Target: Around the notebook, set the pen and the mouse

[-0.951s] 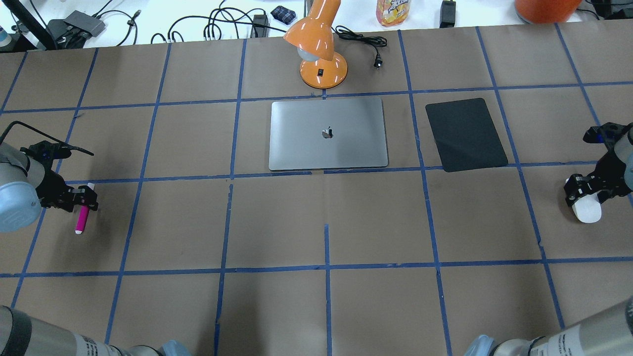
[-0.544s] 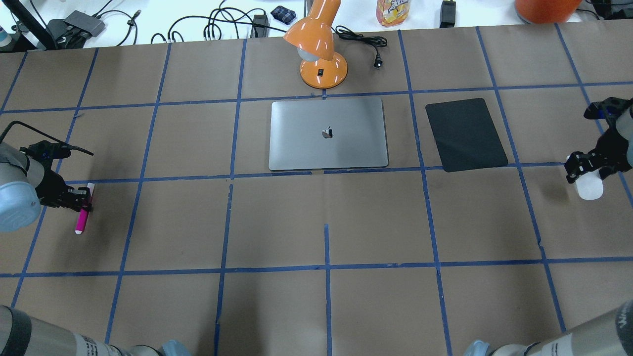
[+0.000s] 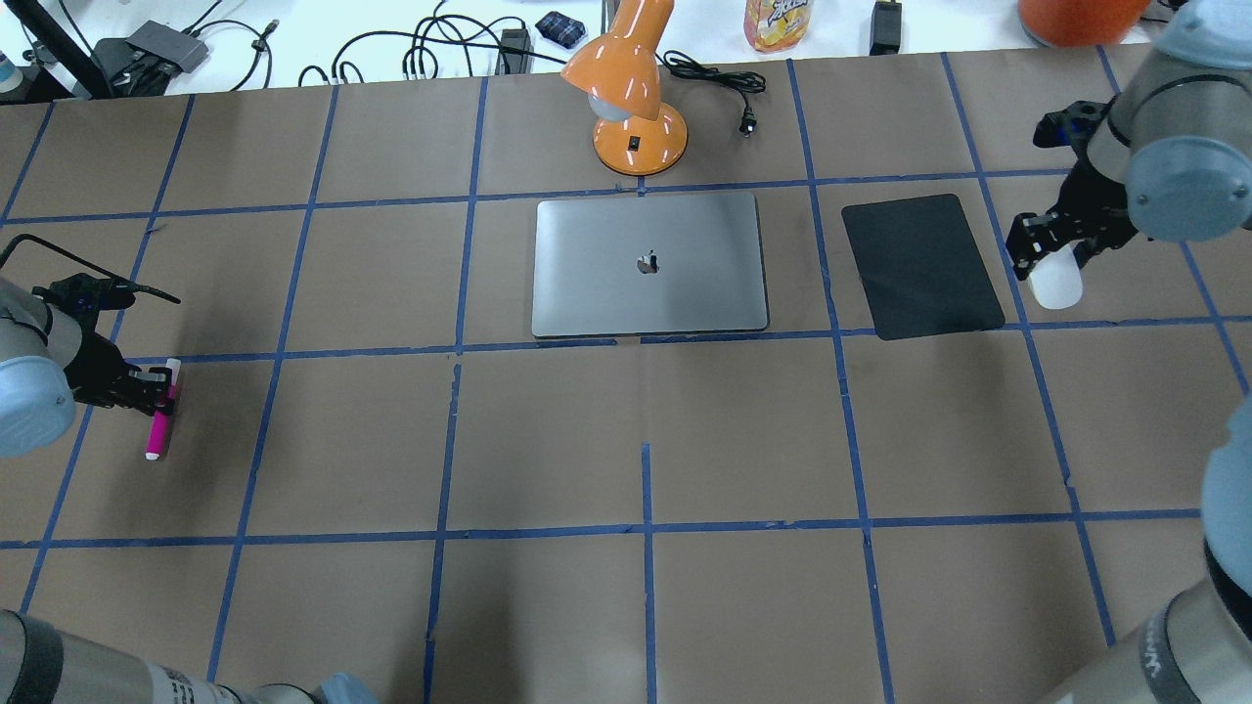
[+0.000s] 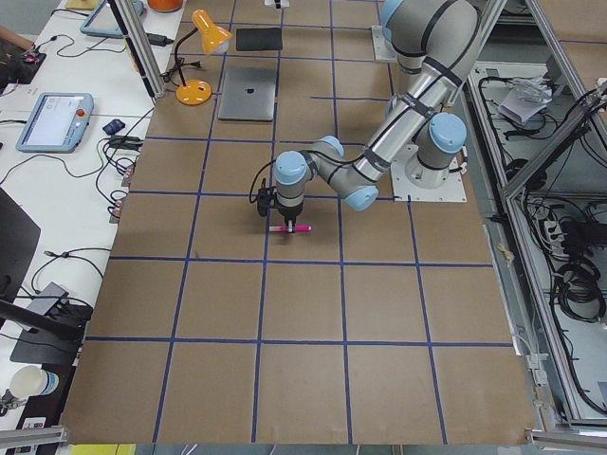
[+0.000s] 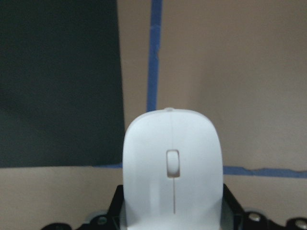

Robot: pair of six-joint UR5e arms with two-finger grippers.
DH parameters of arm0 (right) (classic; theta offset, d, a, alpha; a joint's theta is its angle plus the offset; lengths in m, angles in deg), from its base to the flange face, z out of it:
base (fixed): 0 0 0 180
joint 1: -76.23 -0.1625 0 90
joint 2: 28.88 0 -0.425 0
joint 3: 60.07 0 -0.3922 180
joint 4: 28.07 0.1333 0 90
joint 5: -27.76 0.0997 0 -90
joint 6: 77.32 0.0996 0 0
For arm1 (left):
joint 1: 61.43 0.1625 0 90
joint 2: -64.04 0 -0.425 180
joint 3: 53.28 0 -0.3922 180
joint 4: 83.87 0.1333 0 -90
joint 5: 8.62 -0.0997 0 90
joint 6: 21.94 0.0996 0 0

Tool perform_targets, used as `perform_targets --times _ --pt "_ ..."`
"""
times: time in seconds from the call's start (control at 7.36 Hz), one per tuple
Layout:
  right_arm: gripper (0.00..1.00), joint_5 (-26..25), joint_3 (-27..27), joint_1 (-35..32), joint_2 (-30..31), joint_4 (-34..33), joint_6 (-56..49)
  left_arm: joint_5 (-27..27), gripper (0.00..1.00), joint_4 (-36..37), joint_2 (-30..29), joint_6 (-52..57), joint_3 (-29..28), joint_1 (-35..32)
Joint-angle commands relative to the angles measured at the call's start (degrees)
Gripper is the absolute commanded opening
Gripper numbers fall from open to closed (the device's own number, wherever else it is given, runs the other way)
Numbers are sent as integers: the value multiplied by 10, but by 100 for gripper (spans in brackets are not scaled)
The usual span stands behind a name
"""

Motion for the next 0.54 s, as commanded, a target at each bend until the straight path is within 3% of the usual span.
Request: perform_targets --times 0.0,0.41 --pt "61 16 62 -67 -49 2 88 -27 0 -3 25 -10 -5 -6" --pt "61 18 71 -91 -80 -4 108 -31 0 -19 30 -147 -8 -41"
